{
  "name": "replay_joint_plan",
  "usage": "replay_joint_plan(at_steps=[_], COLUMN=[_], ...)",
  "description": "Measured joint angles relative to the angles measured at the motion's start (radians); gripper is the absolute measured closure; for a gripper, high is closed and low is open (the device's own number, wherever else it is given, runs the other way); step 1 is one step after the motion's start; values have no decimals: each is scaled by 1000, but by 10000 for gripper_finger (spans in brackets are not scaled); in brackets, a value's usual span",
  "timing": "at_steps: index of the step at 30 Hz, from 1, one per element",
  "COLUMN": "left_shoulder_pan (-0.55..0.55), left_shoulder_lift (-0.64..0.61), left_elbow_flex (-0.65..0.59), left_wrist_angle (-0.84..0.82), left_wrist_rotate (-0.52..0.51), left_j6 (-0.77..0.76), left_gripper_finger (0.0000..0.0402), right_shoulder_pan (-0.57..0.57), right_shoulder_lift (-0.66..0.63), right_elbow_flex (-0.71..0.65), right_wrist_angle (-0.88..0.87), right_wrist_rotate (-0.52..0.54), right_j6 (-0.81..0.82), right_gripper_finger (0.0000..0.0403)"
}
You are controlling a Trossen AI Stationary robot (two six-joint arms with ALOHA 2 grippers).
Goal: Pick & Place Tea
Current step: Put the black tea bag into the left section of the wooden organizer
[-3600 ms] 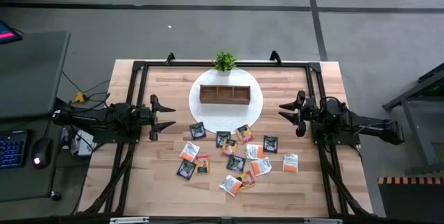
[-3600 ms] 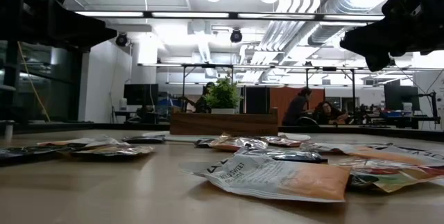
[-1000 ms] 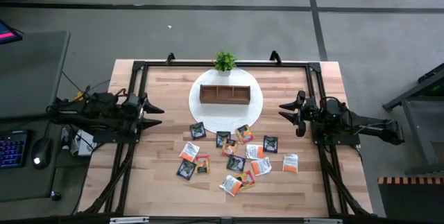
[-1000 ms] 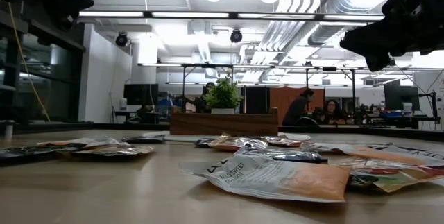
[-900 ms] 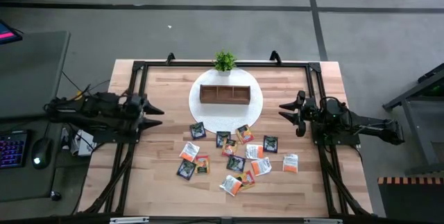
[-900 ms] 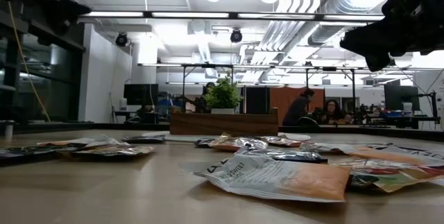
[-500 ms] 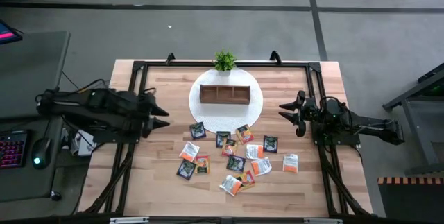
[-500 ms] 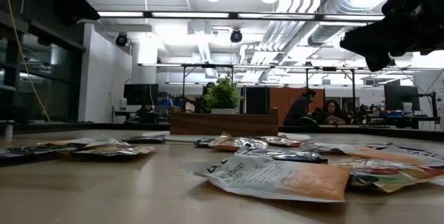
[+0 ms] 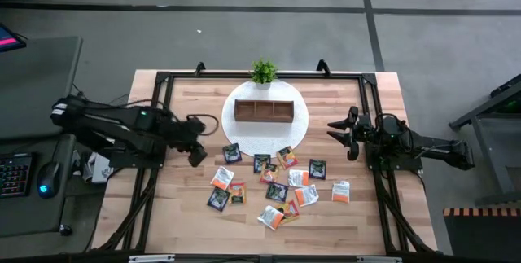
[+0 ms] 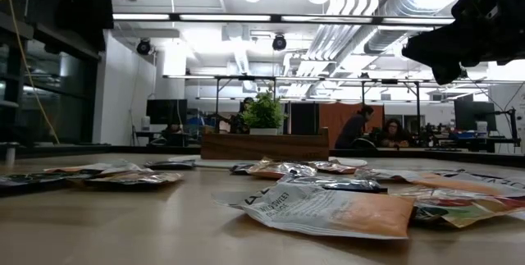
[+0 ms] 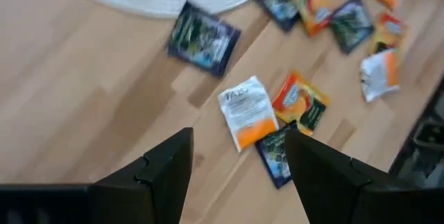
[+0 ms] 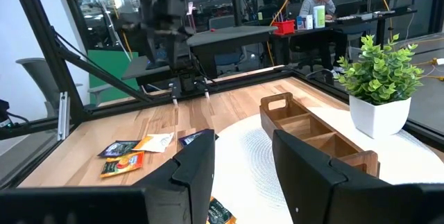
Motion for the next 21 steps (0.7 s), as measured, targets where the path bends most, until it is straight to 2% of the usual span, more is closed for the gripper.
replay_joint_plan(at_steps=[5,9,14,21], left_shoulder_pan=[-16,-13,-13,20], left_shoulder_lift=[153,258,356,415], left_elbow_flex=[0,0,0,-1], left_wrist_angle=[-10,18,104,131], left_wrist_rotate=[0,9,49,-1], left_j6=[-150,-187,-135,-13], left_gripper_finger=[177,177,177,177], right_shoulder_pan=[0,0,0,0], right_shoulder_lift=[0,0,0,0], right_elbow_flex=[0,0,0,0], right_wrist_angle=[0,0,0,0], right_wrist_rotate=[0,0,0,0], right_j6=[0,0,0,0], right_gripper_finger=[261,261,261,261])
